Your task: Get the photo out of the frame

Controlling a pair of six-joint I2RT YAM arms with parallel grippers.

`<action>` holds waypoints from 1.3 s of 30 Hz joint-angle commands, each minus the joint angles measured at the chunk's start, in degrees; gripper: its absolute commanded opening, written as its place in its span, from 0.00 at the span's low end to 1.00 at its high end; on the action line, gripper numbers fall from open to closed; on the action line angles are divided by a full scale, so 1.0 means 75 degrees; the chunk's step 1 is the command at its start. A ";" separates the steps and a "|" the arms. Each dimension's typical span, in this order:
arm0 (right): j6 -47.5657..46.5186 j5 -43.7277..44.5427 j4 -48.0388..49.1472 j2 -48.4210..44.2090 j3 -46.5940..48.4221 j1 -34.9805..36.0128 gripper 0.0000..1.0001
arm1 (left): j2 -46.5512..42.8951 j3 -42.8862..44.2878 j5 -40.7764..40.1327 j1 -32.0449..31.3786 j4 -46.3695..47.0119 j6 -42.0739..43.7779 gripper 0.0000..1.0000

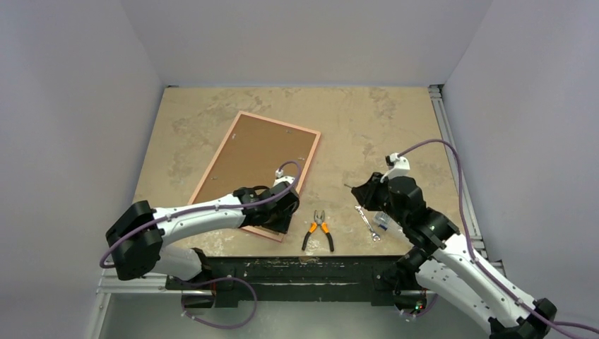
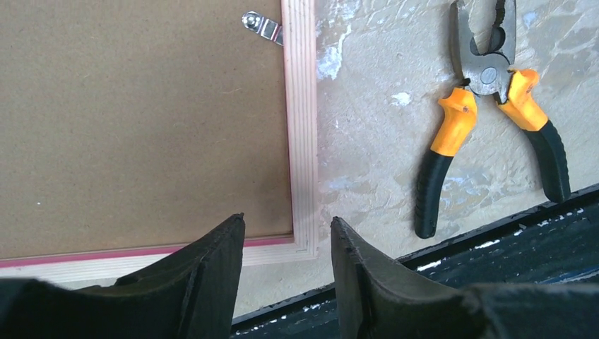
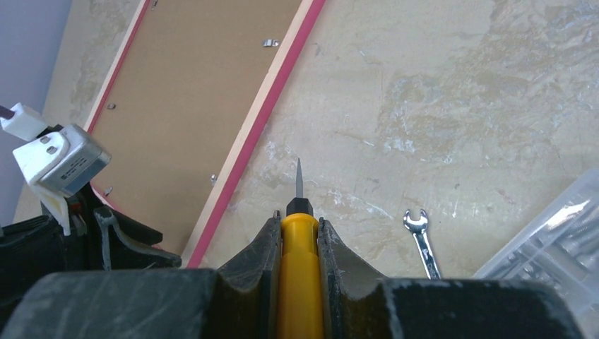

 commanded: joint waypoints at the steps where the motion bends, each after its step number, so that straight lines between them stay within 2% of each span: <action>1: 0.0229 0.0213 -0.0595 -0.0708 -0.0221 0.0010 0.00 | 0.0418 0.0577 -0.0461 -0.0198 -0.0286 0.0020 0.46; 6: 0.0375 0.0374 -0.1110 -0.1195 -0.0105 0.0010 0.00 | 0.1084 0.0866 -0.0490 -0.0283 -0.0103 0.0148 0.46; 13: 0.0806 0.0073 -0.1187 -0.1600 -0.0467 0.0009 0.00 | 0.2238 0.1439 -0.0885 -0.0381 -0.0081 0.0037 0.26; 18: 0.0833 0.0047 -0.1238 -0.1586 -0.0519 0.0010 0.00 | 0.2875 0.1678 -0.0929 -0.0377 -0.0139 -0.0372 0.25; 19: 0.0822 0.0066 -0.1255 -0.1571 -0.0511 0.0010 0.00 | 0.2957 0.1726 -0.0925 -0.0366 -0.0129 -0.0443 0.23; 23: 0.0760 0.0096 -0.1274 -0.1540 -0.0519 0.0010 0.00 | 0.3053 0.1766 -0.0846 -0.0181 0.0042 -0.1105 0.01; 28: 0.0672 0.0212 -0.1380 -0.1502 -0.0505 0.0007 0.00 | 0.2863 0.1464 -0.0033 0.0543 0.0892 -0.2330 0.00; 39: 0.0486 0.0244 -0.1215 -0.0982 -0.0389 0.0010 0.00 | 0.3472 0.2938 -0.0863 0.1284 0.0423 -0.4306 0.00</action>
